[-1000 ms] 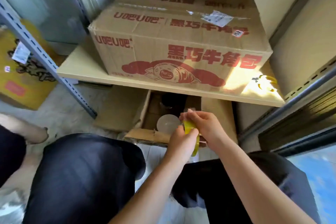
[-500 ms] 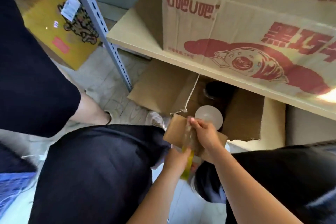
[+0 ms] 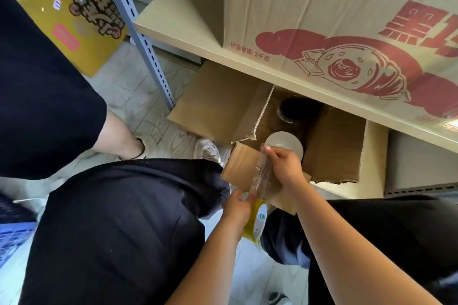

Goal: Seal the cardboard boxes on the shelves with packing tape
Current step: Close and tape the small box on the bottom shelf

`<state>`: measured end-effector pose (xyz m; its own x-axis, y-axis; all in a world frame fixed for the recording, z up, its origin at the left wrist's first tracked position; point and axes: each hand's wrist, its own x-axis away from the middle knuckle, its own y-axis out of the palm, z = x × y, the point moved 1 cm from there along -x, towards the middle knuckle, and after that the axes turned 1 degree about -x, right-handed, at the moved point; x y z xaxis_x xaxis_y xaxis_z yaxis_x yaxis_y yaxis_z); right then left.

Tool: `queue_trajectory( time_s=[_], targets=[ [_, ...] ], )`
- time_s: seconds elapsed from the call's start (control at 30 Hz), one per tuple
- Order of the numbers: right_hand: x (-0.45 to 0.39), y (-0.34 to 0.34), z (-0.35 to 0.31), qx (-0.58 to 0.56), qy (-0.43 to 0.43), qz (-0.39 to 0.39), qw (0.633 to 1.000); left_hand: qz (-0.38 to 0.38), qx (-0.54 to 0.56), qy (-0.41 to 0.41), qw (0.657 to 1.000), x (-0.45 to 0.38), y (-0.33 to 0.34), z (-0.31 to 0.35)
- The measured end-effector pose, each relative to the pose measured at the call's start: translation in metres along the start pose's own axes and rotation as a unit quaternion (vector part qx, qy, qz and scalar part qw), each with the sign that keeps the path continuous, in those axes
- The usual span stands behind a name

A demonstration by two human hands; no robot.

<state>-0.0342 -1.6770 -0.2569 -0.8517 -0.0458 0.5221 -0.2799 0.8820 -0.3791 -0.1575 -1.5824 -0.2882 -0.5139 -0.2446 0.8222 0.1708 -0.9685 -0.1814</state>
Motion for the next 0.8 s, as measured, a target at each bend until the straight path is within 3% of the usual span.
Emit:
queue_trajectory(
  time_s=[0.13,0.27,0.43,0.5,0.57,0.63,0.73,0.8],
  targets=[
    [-0.01,0.001,0.006,0.106,0.001,0.008,0.994,0.025,0.078,0.014,0.997,0.004,-0.005,0.001],
    [-0.014,0.003,0.009,0.215,0.046,0.028,0.975,0.069,0.039,0.061,0.995,0.01,-0.005,0.001],
    [-0.007,0.001,0.006,0.42,0.091,0.029,0.902,0.107,-0.012,0.129,0.986,0.022,-0.001,0.005],
    [-0.003,0.0,0.004,0.419,0.064,0.055,0.904,0.104,-0.006,0.148,0.984,0.025,-0.001,0.007],
    [-0.003,0.002,0.003,0.385,-0.048,0.1,0.916,0.091,0.011,0.164,0.982,0.029,-0.001,0.007],
    [-0.012,0.002,0.002,0.36,-0.111,0.083,0.923,0.077,0.018,0.174,0.982,0.033,-0.001,0.007],
    [-0.031,-0.004,-0.002,0.299,0.008,-0.035,0.953,0.036,0.045,0.191,0.98,0.039,-0.005,0.007],
    [-0.035,-0.012,-0.008,0.349,-0.012,-0.018,0.937,-0.009,0.057,0.196,0.979,0.042,-0.008,0.008]
  ],
)
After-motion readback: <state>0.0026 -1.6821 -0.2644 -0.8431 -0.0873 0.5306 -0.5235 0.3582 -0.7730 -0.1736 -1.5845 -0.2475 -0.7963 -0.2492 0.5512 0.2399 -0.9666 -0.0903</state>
